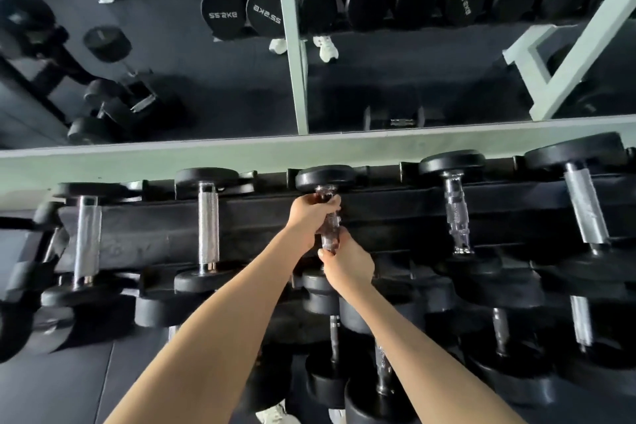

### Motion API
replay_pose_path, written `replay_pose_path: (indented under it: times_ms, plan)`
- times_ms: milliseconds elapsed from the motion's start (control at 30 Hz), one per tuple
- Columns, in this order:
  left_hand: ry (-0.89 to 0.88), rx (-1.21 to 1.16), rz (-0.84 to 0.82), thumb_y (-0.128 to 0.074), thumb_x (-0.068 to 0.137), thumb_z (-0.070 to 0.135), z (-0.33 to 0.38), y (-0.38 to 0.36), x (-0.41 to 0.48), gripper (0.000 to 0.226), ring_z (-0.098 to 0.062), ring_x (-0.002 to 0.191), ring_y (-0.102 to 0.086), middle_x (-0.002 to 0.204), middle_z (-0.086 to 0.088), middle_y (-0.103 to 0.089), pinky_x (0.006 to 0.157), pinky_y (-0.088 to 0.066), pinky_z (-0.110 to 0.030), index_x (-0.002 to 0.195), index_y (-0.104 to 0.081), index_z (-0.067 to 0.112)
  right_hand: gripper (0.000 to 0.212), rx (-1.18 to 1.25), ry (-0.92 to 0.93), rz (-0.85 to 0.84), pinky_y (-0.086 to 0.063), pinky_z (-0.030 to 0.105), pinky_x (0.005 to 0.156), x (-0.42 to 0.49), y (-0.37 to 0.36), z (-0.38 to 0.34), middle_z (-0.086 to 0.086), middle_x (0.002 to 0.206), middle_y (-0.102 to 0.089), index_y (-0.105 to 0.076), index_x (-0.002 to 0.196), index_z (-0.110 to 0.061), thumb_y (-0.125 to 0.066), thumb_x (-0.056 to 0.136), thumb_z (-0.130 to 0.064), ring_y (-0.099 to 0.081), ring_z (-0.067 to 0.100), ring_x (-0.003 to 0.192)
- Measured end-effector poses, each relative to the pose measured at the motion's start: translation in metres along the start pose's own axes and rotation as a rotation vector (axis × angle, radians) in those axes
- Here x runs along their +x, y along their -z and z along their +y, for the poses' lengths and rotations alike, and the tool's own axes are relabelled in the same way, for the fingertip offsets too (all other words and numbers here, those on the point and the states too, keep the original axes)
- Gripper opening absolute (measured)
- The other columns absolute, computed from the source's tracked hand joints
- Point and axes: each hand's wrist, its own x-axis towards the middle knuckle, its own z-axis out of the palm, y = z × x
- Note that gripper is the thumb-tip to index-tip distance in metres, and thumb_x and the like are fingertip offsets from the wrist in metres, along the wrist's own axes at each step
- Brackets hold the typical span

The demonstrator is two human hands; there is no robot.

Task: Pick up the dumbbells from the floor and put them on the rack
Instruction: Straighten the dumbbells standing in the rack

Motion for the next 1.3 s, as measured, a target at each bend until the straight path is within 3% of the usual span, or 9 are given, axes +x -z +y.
replay_pose_path:
  times_ms: [267,500,700,833,900,1000,1167,1233,1300]
  plan:
    - [-0.015,0.040,0.048,-0.076,0.078,0.019,0.014,-0.008,0.002,0.025,-0.030,0.098,-0.069,0.104,-0.012,-0.072,0.090,-0.056,-0.046,0.099,-0.067,0.009,0.029,0.063,-0.002,0.001,-0.050,0.032,0.075,0.013,0.006,-0.001,0.001,0.100,-0.071,-0.059,0.113,-0.018,-0.060,0.087,-0.031,-0.067,0.023,0.094]
    - [-0.076,0.103,0.076,-0.071,0.082,0.025,0.007,-0.011,0.000,0.010,-0.028,0.098,-0.068,0.104,-0.010,-0.072,0.092,-0.055,-0.045,0.079,-0.062,0.019,0.023,0.040,-0.007,0.009,-0.050,0.031,0.072,0.010,0.004,-0.002,0.001,0.094,-0.072,-0.058,0.108,-0.018,-0.057,0.087,-0.029,-0.068,0.024,0.089]
    - [-0.132,0.232,0.091,-0.064,0.087,0.031,0.006,-0.012,-0.005,0.030,-0.027,0.097,-0.065,0.097,-0.007,-0.068,0.088,-0.054,-0.038,0.104,-0.066,0.007,0.024,0.088,0.008,0.018,-0.052,0.033,0.072,0.002,0.006,-0.002,0.003,0.096,-0.070,-0.059,0.107,-0.016,-0.058,0.087,-0.029,-0.067,0.023,0.090]
    - [-0.195,0.436,0.176,-0.061,0.088,0.035,-0.002,-0.005,-0.021,0.028,-0.023,0.087,-0.063,0.090,-0.003,-0.065,0.072,-0.048,-0.031,0.099,-0.065,0.010,0.031,0.116,0.036,0.161,-0.049,0.031,0.086,-0.022,0.020,0.015,0.002,0.111,-0.066,-0.061,0.115,-0.015,-0.053,0.093,-0.034,-0.062,0.021,0.104]
    - [-0.249,0.442,0.309,-0.060,0.087,0.036,-0.007,0.004,-0.034,0.034,-0.022,0.093,-0.063,0.100,-0.003,-0.067,0.074,-0.043,-0.029,0.109,-0.061,0.010,0.038,0.165,-0.014,0.222,-0.045,0.030,0.094,-0.036,0.035,0.036,0.001,0.125,-0.061,-0.055,0.127,-0.017,-0.054,0.093,-0.032,-0.058,0.018,0.114]
    - [-0.359,0.374,0.375,-0.059,0.088,0.029,-0.014,0.009,-0.052,0.030,-0.018,0.090,-0.058,0.105,-0.002,-0.066,0.076,-0.039,-0.027,0.111,-0.059,0.010,0.034,0.162,-0.062,0.381,-0.045,0.029,0.092,-0.053,0.060,0.075,0.001,0.122,-0.065,-0.059,0.123,-0.014,-0.058,0.092,-0.027,-0.060,0.017,0.114]
    - [-0.495,0.410,0.230,-0.060,0.090,0.025,-0.013,-0.024,-0.073,0.018,-0.020,0.092,-0.061,0.094,0.002,-0.063,0.079,-0.041,-0.027,0.103,-0.061,0.012,0.025,0.168,-0.169,0.570,-0.045,0.031,0.086,-0.075,0.110,0.130,0.005,0.111,-0.069,-0.064,0.113,-0.009,-0.061,0.090,-0.019,-0.063,0.021,0.106]
    - [-0.556,0.440,0.157,-0.060,0.090,0.024,-0.008,-0.048,-0.082,0.017,-0.015,0.089,-0.058,0.090,0.004,-0.061,0.088,-0.036,-0.017,0.102,-0.062,0.012,0.024,0.169,-0.211,0.594,-0.046,0.031,0.086,-0.079,0.130,0.151,0.005,0.111,-0.069,-0.064,0.112,-0.011,-0.060,0.091,-0.020,-0.063,0.020,0.106]
    - [-0.590,0.447,0.086,-0.061,0.089,0.024,-0.001,-0.075,-0.092,0.018,-0.013,0.089,-0.057,0.093,0.003,-0.063,0.081,-0.033,-0.014,0.102,-0.063,0.012,0.024,0.183,-0.235,0.623,-0.047,0.033,0.087,-0.080,0.149,0.170,0.005,0.111,-0.069,-0.064,0.112,-0.011,-0.060,0.091,-0.020,-0.063,0.021,0.105]
